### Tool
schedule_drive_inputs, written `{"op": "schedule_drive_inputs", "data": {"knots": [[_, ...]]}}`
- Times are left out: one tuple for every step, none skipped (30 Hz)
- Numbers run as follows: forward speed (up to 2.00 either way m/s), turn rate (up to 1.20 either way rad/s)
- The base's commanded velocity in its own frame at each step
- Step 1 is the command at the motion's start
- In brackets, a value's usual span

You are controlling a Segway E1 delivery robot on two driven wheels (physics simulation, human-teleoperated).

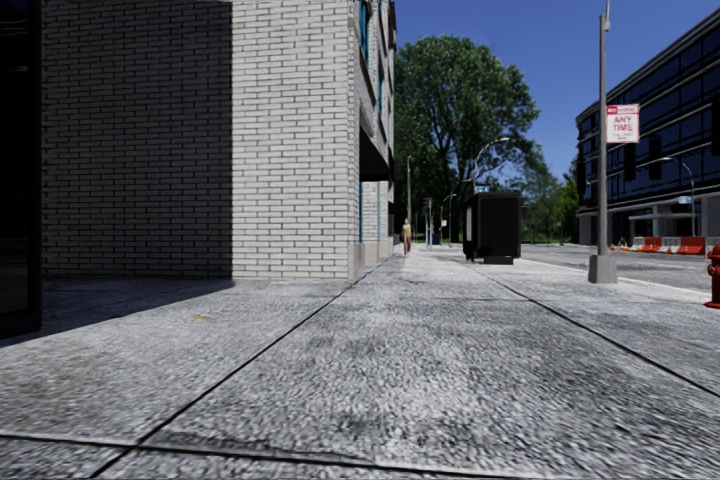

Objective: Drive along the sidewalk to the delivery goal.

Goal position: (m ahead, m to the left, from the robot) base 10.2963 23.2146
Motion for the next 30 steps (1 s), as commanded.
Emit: {"op": "schedule_drive_inputs", "data": {"knots": [[2.0,0.48],[2.0,0.48],[2.0,0.48],[2.0,0.48],[2.0,0.48],[2.0,0.48],[2.0,0.48],[2.0,0.48],[2.0,0.48],[2.0,0.48],[2.0,0.48],[2.0,0.48],[2.0,0.48],[2.0,0.48],[2.0,0.48],[2.0,0.48],[2.0,0.48],[2.0,0.48],[2.0,0.48],[2.0,0.48],[2.0,0.48],[2.0,0.48],[2.0,0.48],[2.0,0.48],[2.0,0.48],[2.0,0.48],[2.0,0.4],[2.0,0.24],[2.0,0.14],[2.0,0.14]]}}
